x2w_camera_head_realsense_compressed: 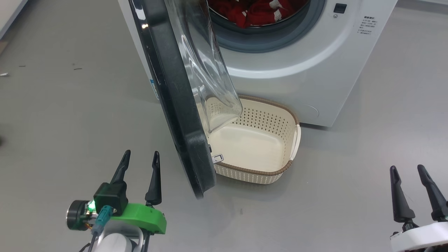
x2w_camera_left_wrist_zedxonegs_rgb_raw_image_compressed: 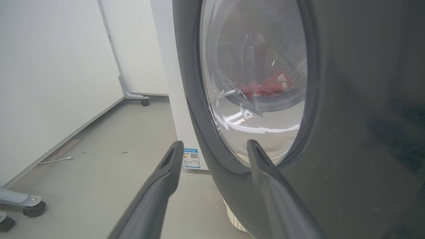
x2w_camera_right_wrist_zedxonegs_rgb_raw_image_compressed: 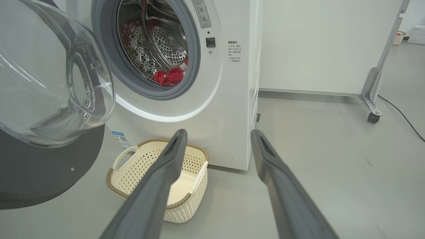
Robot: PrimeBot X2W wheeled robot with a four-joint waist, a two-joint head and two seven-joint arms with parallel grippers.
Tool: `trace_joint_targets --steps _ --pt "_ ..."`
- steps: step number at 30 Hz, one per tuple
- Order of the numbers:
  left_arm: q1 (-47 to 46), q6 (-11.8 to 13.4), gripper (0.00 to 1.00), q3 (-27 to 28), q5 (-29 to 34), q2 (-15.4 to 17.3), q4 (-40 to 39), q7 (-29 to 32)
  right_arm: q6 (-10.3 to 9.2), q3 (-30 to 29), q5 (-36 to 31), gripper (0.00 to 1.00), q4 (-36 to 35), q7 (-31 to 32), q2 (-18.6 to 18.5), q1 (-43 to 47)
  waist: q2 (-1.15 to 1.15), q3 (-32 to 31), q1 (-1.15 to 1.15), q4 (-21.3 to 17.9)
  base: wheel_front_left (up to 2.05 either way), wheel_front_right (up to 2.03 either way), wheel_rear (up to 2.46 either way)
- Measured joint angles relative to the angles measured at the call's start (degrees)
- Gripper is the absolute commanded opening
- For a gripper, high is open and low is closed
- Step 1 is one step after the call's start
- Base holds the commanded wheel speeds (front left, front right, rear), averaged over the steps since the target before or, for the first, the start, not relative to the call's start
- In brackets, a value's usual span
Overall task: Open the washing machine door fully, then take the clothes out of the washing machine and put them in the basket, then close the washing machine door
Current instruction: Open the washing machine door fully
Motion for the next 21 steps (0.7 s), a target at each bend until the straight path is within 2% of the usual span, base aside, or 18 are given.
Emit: trace_joint_targets --steps 10,21 --pt "0.0 0.0 1.00 0.5 0.0 0.0 0.0 0.0 0.03 3.2 -2.4 1.00 1.0 0.0 1.8 0.0 0.00 0.2 0.00 -0.2 0.00 0.00 0.00" --pt "0.0 0.0 1.00 0.5 0.0 0.0 0.0 0.0 0.03 2.7 -4.2 1.00 1.1 -0.1 2.4 -0.2 0.00 0.3 0.00 -0.4 0.00 0.00 0.00"
